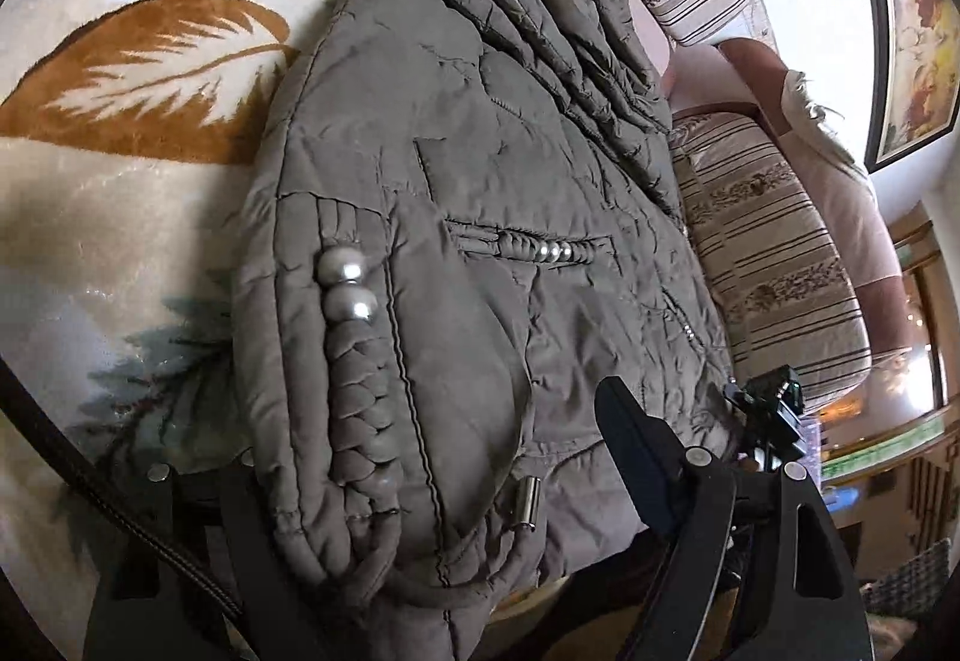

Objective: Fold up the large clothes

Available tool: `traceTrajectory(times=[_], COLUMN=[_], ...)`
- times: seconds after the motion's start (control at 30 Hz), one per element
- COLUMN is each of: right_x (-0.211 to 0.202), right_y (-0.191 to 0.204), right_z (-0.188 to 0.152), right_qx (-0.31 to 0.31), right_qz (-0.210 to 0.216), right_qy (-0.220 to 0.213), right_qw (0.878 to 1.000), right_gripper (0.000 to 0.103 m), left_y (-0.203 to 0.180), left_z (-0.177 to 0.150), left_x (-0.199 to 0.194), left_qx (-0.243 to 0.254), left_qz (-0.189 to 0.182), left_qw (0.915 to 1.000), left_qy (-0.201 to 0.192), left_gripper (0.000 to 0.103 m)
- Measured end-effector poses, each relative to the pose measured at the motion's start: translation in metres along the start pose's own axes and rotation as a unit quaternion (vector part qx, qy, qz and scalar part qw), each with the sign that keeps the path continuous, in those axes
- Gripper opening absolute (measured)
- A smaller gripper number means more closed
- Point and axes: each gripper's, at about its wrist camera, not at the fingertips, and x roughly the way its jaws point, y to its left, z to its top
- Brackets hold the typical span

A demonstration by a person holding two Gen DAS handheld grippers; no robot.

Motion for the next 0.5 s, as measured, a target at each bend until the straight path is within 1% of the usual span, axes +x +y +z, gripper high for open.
traceTrajectory(times=[0.1, 0.17, 0.27, 0.33, 0.4, 0.43, 0.47, 0.5], right_x=[0.004, 0.009, 0.022, 0.03, 0.034, 0.035, 0.036, 0.035], right_y=[0.001, 0.001, 0.006, 0.009, 0.012, 0.014, 0.015, 0.017], right_z=[-0.007, -0.013, -0.019, -0.021, -0.024, -0.025, -0.026, -0.026], right_qx=[-0.002, -0.003, -0.007, -0.008, -0.01, -0.012, -0.013, -0.014], right_qz=[0.013, 0.014, 0.003, -0.006, -0.015, -0.021, -0.026, -0.034], right_qy=[0.003, 0.013, 0.026, 0.028, 0.024, 0.019, 0.016, 0.012], right_qw=[1.0, 1.0, 1.0, 1.0, 1.0, 1.0, 0.999, 0.999], right_gripper=[0.066, 0.064, 0.06, 0.057, 0.056, 0.055, 0.053, 0.048], left_y=[-0.003, -0.004, -0.005, -0.009, -0.015, -0.02, -0.027, -0.035], left_z=[0.0, -0.001, -0.003, -0.003, -0.005, -0.007, -0.008, -0.01], left_x=[0.004, 0.004, 0.006, 0.008, 0.01, 0.012, 0.014, 0.018], left_qx=[0.005, 0.007, 0.006, 0.005, 0.011, 0.018, 0.028, 0.043], left_qz=[0.009, 0.013, 0.022, 0.035, 0.063, 0.086, 0.119, 0.166], left_qw=[0.9999, 0.9999, 0.9997, 0.9993, 0.9979, 0.9961, 0.9924, 0.9852], left_qy=[-0.001, -0.003, -0.006, -0.009, -0.009, -0.009, -0.011, -0.007], left_gripper=[0.08, 0.08, 0.08, 0.08, 0.08, 0.078, 0.064, 0.053])
